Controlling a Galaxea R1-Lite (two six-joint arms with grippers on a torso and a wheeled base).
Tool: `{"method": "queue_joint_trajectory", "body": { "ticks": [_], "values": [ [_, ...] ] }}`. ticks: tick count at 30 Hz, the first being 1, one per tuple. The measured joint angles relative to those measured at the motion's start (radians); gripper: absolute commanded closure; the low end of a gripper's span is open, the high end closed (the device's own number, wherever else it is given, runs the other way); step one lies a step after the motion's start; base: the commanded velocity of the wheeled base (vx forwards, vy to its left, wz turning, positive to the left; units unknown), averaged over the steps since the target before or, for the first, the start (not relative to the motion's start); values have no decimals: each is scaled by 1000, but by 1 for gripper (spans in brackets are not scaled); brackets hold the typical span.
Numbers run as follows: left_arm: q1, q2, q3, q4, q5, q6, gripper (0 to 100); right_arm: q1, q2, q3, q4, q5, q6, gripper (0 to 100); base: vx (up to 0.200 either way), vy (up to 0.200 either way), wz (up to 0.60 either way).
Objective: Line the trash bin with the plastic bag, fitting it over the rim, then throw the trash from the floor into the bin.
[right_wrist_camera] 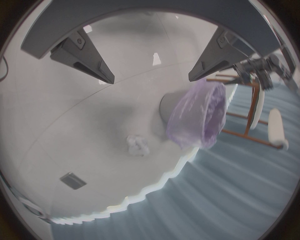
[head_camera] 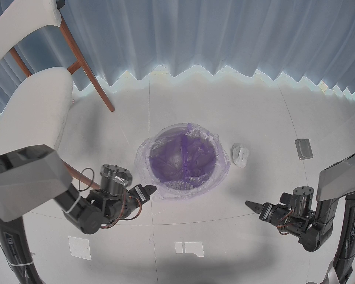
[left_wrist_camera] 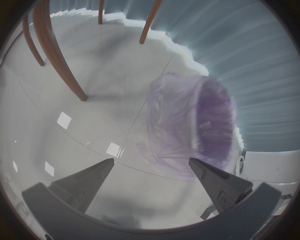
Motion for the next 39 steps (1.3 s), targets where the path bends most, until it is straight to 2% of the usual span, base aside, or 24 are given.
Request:
{"method": "queue_joint_trajectory", "body": {
  "ticks": [7,15,21,39],
  "values": [
    [38,-288,208,-35,-33,3,0,56,134,-112,-36,86,-110,0,0,0,0],
    [173,-516,333,-51,-47,-1,0,132,253,-322,-39,113,-150,0,0,0,0],
    [209,-575,354,-54,-47,0,0,156,303,-407,-38,117,-154,0,0,0,0],
    [241,-601,368,-56,-43,8,0,160,337,-597,-5,117,-129,0,0,0,0]
  ]
}}
